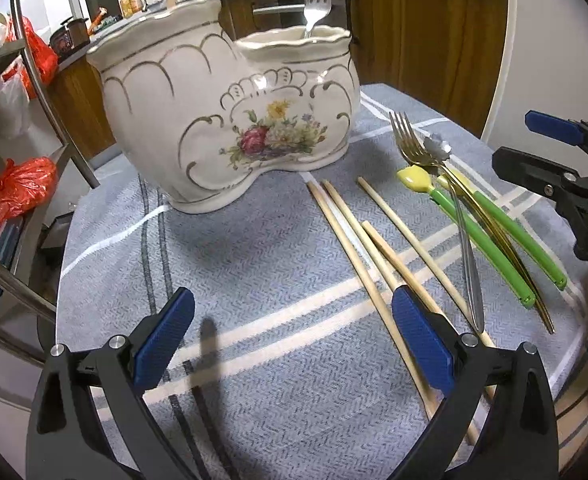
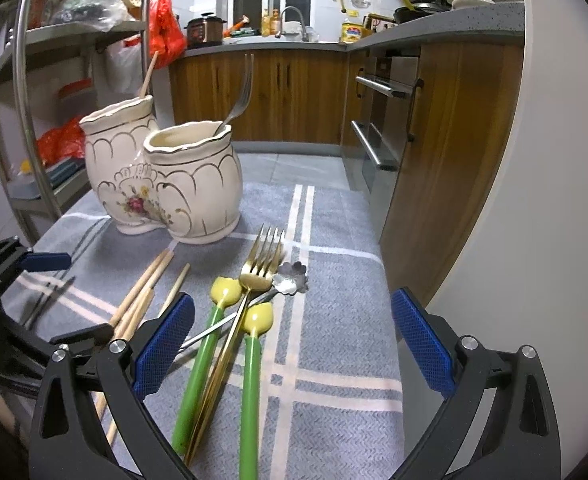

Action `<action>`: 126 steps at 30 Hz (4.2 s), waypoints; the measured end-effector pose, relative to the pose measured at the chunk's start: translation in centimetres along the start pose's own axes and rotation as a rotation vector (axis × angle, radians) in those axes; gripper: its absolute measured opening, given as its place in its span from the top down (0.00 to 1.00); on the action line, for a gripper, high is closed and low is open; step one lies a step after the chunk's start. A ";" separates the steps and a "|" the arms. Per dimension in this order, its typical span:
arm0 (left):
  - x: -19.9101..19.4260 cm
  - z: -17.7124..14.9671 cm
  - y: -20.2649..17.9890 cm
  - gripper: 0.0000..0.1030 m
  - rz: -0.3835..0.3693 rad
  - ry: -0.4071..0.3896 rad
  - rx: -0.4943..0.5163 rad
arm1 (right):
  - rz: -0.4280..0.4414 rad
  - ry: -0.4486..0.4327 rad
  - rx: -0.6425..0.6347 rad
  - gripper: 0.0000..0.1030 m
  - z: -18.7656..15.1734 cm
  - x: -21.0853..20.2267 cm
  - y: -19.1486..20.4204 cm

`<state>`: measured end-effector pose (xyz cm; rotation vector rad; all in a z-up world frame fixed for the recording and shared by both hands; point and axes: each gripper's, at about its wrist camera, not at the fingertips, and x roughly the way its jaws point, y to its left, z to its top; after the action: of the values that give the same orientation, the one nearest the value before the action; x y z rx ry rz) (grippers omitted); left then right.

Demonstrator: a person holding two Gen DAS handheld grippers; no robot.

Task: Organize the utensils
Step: 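Close left tool on another chopstick while right tool grasps the gold fork, then lift the chopstick with left tool while right tool carries the gold fork above the holder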

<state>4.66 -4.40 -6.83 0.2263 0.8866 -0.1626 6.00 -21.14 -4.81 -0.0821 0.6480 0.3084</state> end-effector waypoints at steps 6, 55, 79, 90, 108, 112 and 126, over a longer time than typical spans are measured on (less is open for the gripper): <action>-0.2 0.9 -0.8 0.54 -0.073 0.002 0.025 | 0.022 0.028 0.003 0.05 -0.2 0.4 -0.1; -3.5 -2.2 6.6 0.95 -0.194 -0.099 0.030 | 0.160 0.022 0.015 0.94 2.6 -0.6 2.4; -10.6 -0.4 7.2 0.95 -0.252 -0.449 0.013 | 0.202 -0.267 -0.026 0.94 6.2 -7.4 3.2; -12.4 5.3 10.3 0.95 -0.208 -0.648 -0.087 | 0.239 -0.340 -0.023 0.94 11.4 -7.6 4.0; -6.7 13.2 14.7 0.97 -0.259 -0.706 -0.341 | 0.215 -0.355 0.065 0.94 16.6 -2.7 3.5; -6.2 12.2 14.5 0.97 -0.248 -0.690 -0.326 | 0.218 -0.332 0.068 0.94 16.1 -1.9 3.5; -8.7 5.0 11.5 0.76 -0.240 -0.522 -0.186 | 0.226 -0.313 0.079 0.94 14.6 -2.1 3.2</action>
<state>5.69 5.82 4.45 -0.0974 0.4016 -0.3426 11.90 -16.17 8.14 0.1143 0.3572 0.5021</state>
